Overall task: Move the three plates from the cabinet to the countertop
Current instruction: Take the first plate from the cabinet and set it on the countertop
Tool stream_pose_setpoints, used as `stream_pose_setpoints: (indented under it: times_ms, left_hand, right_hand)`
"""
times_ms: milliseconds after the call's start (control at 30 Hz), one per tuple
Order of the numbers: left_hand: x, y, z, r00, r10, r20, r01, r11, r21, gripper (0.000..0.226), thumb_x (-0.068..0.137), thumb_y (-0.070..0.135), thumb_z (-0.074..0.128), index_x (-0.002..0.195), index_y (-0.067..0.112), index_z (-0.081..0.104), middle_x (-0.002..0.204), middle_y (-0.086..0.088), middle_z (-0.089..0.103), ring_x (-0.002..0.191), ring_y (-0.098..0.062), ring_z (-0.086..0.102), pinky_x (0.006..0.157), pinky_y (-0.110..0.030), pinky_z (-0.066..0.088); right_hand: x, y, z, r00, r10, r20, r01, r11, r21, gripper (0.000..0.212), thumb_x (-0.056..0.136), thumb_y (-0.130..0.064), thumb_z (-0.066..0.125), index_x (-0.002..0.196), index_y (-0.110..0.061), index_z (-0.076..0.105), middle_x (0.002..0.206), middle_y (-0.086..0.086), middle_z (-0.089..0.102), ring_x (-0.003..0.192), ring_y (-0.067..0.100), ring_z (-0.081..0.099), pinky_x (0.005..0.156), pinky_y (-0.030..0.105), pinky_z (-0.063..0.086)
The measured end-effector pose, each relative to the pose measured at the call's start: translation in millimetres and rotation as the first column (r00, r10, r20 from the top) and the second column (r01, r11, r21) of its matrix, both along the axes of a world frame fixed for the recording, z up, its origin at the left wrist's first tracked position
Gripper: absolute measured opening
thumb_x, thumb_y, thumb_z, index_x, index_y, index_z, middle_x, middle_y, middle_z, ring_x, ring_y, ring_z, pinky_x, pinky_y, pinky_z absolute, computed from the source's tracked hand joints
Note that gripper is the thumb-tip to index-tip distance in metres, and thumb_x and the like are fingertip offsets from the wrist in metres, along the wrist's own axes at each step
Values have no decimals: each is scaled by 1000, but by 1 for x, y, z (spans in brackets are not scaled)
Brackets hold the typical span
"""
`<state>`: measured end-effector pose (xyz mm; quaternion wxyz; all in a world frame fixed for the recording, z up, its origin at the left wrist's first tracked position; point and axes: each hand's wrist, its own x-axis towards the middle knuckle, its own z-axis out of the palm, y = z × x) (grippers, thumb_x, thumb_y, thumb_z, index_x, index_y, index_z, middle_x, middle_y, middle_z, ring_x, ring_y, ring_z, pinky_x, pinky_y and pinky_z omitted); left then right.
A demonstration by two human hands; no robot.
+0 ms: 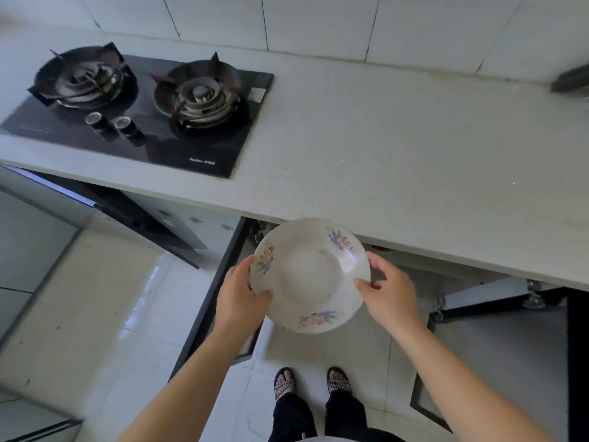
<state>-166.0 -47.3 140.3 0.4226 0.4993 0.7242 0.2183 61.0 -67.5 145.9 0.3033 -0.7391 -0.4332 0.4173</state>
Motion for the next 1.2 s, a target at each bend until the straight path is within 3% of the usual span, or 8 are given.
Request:
stream_pose_setpoints:
  times_ms: [133,233,333,467,800,900,1100,1200]
  left_hand:
    - [5,0,35,999,37,15,-38,994,99,58,74,8,65,123,35,50,117,9,55,96,-13,60,62,-22,50]
    - [9,-4,55,993,106,52,-112,984,138,54,74,8,65,118,38,53,113,9,58,95,-15,62,70,-33,57]
    - [7,-11,70,977,189,98,-203,967,157,52,76,5,65,112,40,54,108,10,58,88,-10,63,64,-28,55]
    - [2,-21,81,959,259,114,-276,946,170,57,76,4,68,122,34,53,110,10,58,81,-5,64,61,-28,56]
    - [-30,-72,113,824,490,284,-554,801,227,56,72,-10,66,113,27,59,95,18,59,75,-16,68,65,-36,59]
    - [-53,-93,124,766,571,294,-638,732,238,58,71,-10,65,112,30,58,98,19,59,69,-9,67,60,-26,57]
    - [-104,-129,143,703,676,221,-707,630,322,61,69,-5,63,92,51,54,97,22,60,71,-14,67,64,-34,58]
    - [-141,-150,150,658,723,211,-743,577,338,61,67,-3,64,115,35,59,104,15,61,75,-16,68,65,-32,57]
  right_hand:
    - [7,8,31,998,59,-36,-55,993,103,43,81,-6,63,109,-39,56,93,11,69,78,37,65,71,44,54]
    - [10,16,44,992,103,-67,-91,982,164,42,80,-4,63,98,-42,56,86,-15,66,79,30,67,70,38,56]
    - [13,23,52,984,151,-100,-127,969,212,46,78,-5,66,87,-49,56,94,-24,65,72,17,70,66,30,55]
    - [11,29,62,965,234,-117,-195,942,273,42,78,-7,67,94,-45,57,98,-24,64,65,4,68,62,24,53]
    - [-38,40,89,875,467,-126,-402,847,348,39,78,-7,68,107,-32,61,94,-26,61,74,7,68,64,26,57]
    - [-69,37,98,834,530,-155,-452,817,359,39,79,-8,68,110,-31,60,95,-26,59,82,8,67,65,23,58]
    - [-151,26,109,758,629,-174,-543,755,366,42,80,-7,65,116,-29,57,101,-20,59,93,14,64,70,28,58]
    - [-196,17,116,723,666,-183,-569,724,389,44,81,-6,65,120,-26,56,107,-12,59,95,11,62,66,18,54]
